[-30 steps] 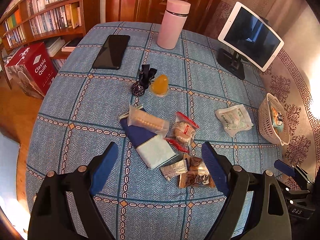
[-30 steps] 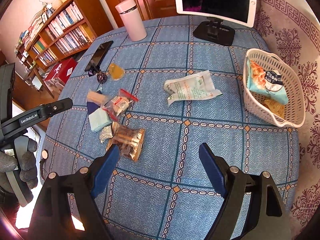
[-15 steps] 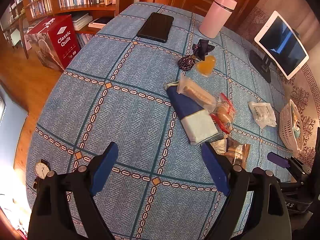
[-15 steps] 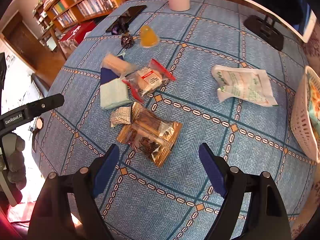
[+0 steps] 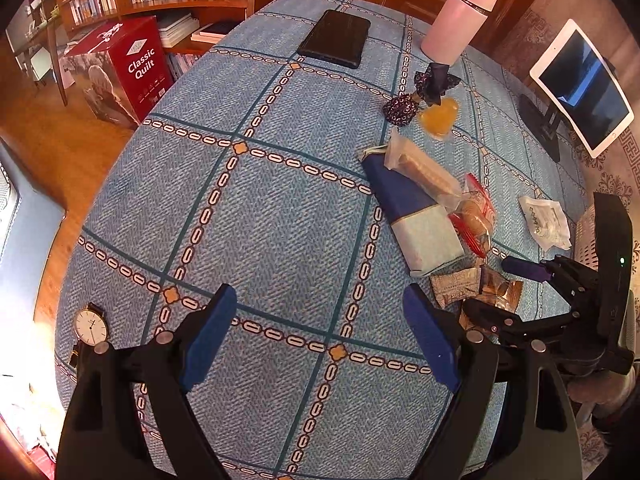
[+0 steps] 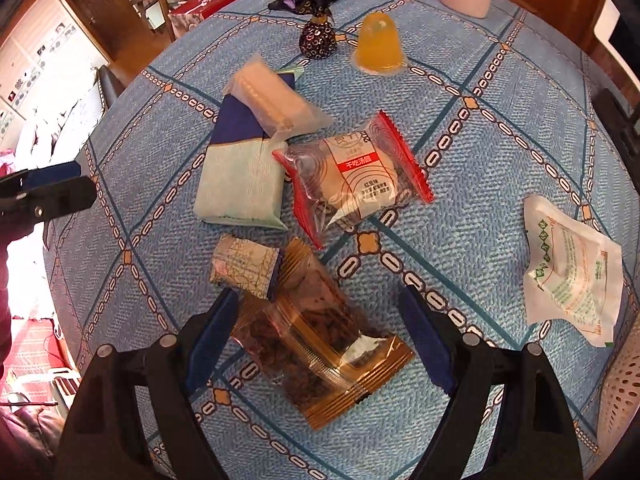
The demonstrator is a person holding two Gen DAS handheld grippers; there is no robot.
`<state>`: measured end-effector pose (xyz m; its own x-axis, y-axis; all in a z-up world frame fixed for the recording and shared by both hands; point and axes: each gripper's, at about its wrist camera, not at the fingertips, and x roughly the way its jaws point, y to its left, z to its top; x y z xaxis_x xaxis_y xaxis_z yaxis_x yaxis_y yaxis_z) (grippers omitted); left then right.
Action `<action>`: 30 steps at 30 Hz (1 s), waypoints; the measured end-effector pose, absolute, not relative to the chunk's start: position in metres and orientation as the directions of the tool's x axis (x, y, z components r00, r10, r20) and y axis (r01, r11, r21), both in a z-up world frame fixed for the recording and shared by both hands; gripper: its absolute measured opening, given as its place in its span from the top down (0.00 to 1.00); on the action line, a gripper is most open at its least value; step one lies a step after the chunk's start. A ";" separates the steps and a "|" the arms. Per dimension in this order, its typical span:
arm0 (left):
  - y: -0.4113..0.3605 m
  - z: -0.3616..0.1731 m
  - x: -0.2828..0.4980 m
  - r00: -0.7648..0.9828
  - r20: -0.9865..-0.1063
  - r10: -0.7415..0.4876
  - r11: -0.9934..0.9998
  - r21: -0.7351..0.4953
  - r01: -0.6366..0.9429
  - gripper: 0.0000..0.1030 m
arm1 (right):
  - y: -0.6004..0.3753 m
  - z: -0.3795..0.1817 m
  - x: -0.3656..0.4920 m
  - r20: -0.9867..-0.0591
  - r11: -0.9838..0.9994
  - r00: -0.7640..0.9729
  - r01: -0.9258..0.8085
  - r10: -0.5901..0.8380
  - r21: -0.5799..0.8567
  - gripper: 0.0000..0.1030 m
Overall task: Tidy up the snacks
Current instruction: 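Close the right tool on the brown two-pack and lift it, then grasp the navy-and-mint packet with the left tool while the right tool holds the brown two-pack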
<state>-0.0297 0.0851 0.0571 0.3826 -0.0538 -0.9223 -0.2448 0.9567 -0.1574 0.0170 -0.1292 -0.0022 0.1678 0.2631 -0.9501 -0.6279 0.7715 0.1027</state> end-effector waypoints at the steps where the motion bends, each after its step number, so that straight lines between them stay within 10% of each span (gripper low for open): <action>1: 0.086 0.057 -0.029 0.382 -0.923 -0.053 0.956 -0.158 -0.248 0.16 | -0.130 -0.002 0.013 -0.950 0.766 0.158 -0.633 0.271 0.113 0.20; 30: 0.018 0.033 0.097 0.349 -0.932 -0.101 0.995 -0.104 0.010 0.16 | -0.128 -0.007 -0.014 -0.958 0.843 0.247 -0.538 0.145 -0.011 0.44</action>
